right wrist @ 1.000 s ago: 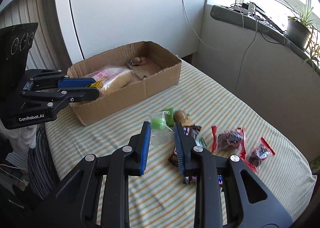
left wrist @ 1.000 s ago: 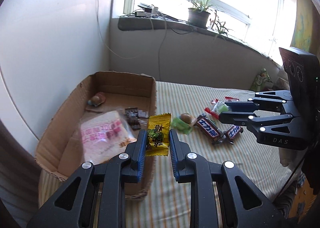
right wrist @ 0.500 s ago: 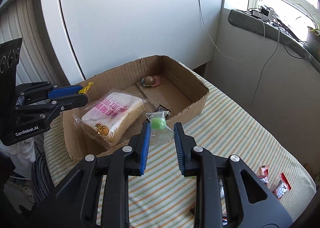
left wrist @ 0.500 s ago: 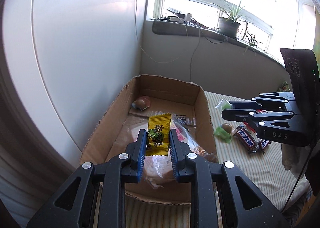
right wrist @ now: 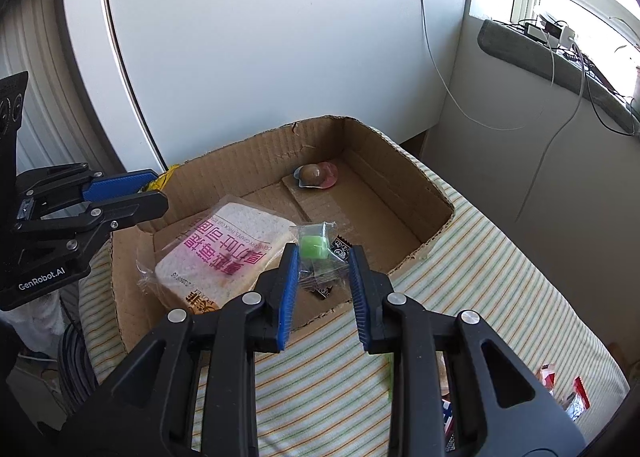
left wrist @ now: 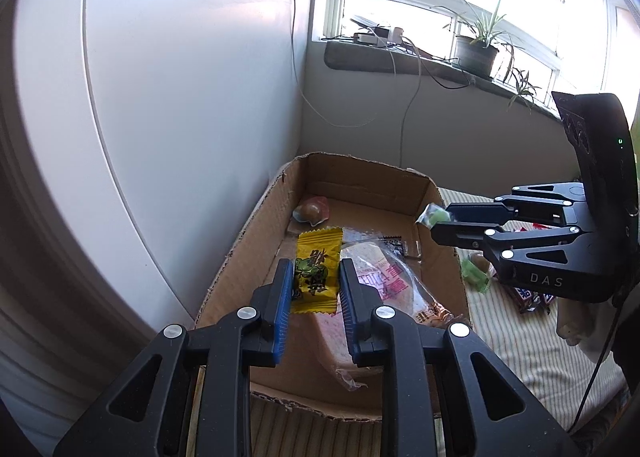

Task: Organize snacks
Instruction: 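Grasp the clear green candy with the right gripper while the left gripper carries the yellow packet to the box, then release both candies in the box and grasp a Snickers bar with the left gripper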

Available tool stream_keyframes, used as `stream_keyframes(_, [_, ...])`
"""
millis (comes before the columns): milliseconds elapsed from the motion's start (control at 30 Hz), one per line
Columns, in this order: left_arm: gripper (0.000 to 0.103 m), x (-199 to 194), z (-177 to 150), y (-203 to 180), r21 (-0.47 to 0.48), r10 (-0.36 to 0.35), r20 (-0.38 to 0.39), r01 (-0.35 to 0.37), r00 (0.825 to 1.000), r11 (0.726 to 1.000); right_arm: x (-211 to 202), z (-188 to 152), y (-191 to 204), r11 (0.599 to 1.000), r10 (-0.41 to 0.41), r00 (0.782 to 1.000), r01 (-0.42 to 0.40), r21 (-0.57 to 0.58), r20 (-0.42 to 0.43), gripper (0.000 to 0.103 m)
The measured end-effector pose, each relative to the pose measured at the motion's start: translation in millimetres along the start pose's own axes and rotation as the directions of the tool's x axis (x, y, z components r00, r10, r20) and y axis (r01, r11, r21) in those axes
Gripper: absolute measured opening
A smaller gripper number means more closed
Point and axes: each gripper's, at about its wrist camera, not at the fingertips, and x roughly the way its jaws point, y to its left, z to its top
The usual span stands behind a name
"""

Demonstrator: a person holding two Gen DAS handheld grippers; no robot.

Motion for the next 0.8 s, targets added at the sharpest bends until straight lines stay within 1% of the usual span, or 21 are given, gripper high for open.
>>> stream_keyframes(33, [0.027, 0, 0, 0, 0.001, 0.005, -0.001, -0.005, 1.000, 1.000, 0, 0, 0, 1.000, 0.000, 1.000, 0.000, -0.001, 0.001, 0.035])
stream_keyframes(100, [0.058, -1, 0, -1, -0.005, 0.015, 0.002, -0.015, 1.000, 1.000, -3, -1, 1, 1.000, -0.004, 1.000, 0.004, -0.002, 0.011, 0.053])
stream_keyframes(133, [0.059, -1, 0, -1, -0.005, 0.019, 0.008, -0.019, 1.000, 1.000, -4, -1, 1, 1.000, -0.007, 1.000, 0.007, -0.001, 0.016, 0.056])
stream_keyframes(200, [0.059, -2, 1, -1, -0.002, 0.019, 0.012, -0.019, 1.000, 1.000, -7, -2, 0, 1.000, -0.013, 1.000, 0.013, 0.005, 0.023, 0.063])
stream_keyframes(367, [0.059, -6, 1, -5, 0.001, 0.010, 0.021, -0.010, 1.000, 1.000, -18, -5, -7, 1.000, -0.025, 0.999, 0.024, 0.020, 0.036, 0.068])
stream_keyframes(500, [0.059, -10, 2, -11, 0.002, -0.006, 0.029, 0.006, 1.000, 1.000, -31, -10, -12, 0.999, -0.041, 0.998, 0.040, 0.025, 0.047, 0.068])
stream_keyframes(633, [0.059, -12, 2, -25, 0.018, -0.037, 0.034, 0.037, 0.999, 0.999, -46, -20, -22, 0.998, -0.058, 0.997, 0.056, 0.034, 0.055, 0.068])
stream_keyframes(800, [0.059, -14, 0, -50, 0.038, -0.100, 0.033, 0.098, 0.994, 0.994, -69, -42, -42, 0.995, -0.091, 0.994, 0.088, 0.056, 0.053, 0.068])
